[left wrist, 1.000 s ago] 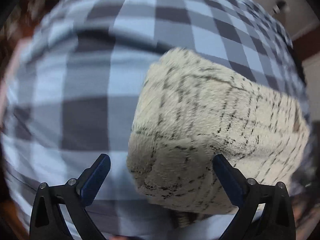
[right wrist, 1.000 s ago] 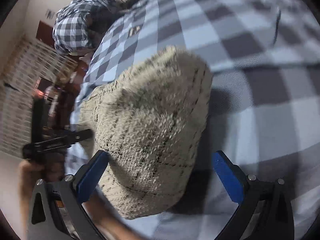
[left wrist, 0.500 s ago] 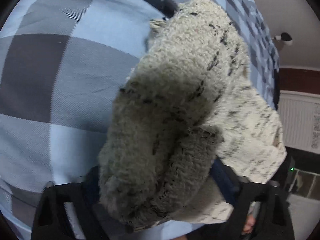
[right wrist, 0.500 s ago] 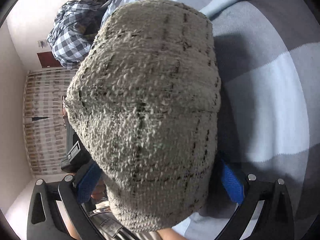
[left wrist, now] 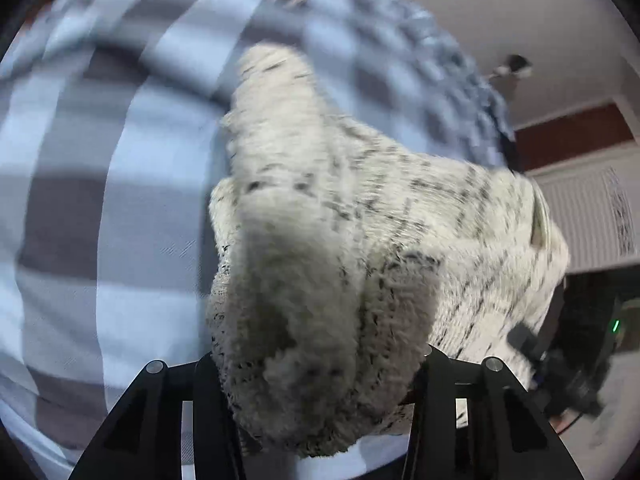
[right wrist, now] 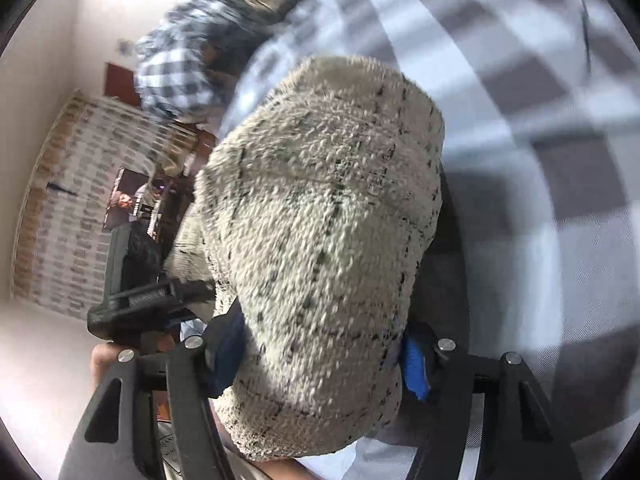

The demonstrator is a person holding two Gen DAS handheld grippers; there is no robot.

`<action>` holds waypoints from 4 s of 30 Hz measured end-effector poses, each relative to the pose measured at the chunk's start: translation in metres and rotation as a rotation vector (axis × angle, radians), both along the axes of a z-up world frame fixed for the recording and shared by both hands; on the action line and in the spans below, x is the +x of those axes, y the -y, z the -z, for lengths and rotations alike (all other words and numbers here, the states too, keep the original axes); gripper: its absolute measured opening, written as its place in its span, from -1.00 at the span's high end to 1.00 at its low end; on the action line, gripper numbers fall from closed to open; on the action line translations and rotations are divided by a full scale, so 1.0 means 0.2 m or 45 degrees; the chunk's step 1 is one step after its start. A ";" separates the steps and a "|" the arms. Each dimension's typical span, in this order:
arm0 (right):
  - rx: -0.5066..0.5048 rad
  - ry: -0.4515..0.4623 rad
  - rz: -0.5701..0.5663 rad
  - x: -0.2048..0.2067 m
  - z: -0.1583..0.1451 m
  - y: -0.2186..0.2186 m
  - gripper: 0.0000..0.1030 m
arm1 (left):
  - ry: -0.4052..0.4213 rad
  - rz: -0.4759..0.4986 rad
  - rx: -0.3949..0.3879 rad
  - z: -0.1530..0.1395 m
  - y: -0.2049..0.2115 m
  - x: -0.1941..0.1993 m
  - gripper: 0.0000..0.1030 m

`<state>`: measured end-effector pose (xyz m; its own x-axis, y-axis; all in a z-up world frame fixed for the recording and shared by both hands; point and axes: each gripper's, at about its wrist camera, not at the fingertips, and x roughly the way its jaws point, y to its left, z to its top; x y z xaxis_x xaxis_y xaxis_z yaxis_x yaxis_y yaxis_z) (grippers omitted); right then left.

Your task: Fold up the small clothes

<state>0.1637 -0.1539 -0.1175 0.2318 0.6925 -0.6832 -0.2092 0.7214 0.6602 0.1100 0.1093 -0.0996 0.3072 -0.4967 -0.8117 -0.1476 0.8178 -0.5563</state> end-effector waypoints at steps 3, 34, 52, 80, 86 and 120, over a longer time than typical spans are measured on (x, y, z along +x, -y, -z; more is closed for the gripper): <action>0.021 0.108 -0.019 0.07 -0.17 0.05 -0.16 | 0.142 -0.019 -0.003 -0.17 0.03 0.07 0.14; -0.497 0.333 0.292 0.01 -0.55 0.49 -0.89 | 0.442 0.089 0.855 -0.37 0.42 0.21 -0.94; -0.725 0.517 0.445 -0.51 -0.54 0.57 -0.89 | 0.668 0.009 0.847 -0.61 0.41 -0.45 -1.00; -0.931 0.576 0.180 -0.45 -0.44 0.35 -0.89 | 0.552 -0.004 0.839 -0.51 0.39 -0.33 -1.00; -0.929 0.575 0.181 -0.45 -0.44 0.35 -0.89 | 0.558 0.009 0.854 -0.51 0.40 -0.33 -1.00; -0.933 0.544 0.193 -0.46 -0.43 0.35 -0.89 | 0.607 0.026 0.882 -0.54 0.42 -0.34 -1.00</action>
<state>0.0718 -0.2240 -0.0310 0.6253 0.0515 -0.7787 -0.2006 0.9749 -0.0966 0.0414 0.0252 0.0079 0.6910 0.0568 -0.7206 -0.0053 0.9973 0.0735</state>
